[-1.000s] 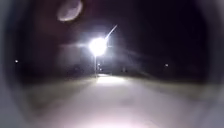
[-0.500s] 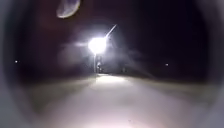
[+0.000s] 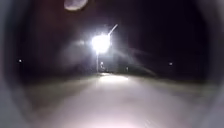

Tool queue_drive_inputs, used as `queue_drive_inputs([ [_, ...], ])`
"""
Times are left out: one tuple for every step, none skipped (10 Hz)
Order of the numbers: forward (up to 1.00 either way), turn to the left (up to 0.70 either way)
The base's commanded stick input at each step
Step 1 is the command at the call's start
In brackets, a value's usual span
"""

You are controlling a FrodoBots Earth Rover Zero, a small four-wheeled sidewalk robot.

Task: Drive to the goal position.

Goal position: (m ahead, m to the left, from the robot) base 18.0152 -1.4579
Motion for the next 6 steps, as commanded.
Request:
queue_drive_inputs([
  [0.7, 0.0],
  [0.7, 0.0],
  [0.7, 0.0],
  [0.7, 0.0],
  [0.7, 0.0],
  [0.7, 0.0],
])
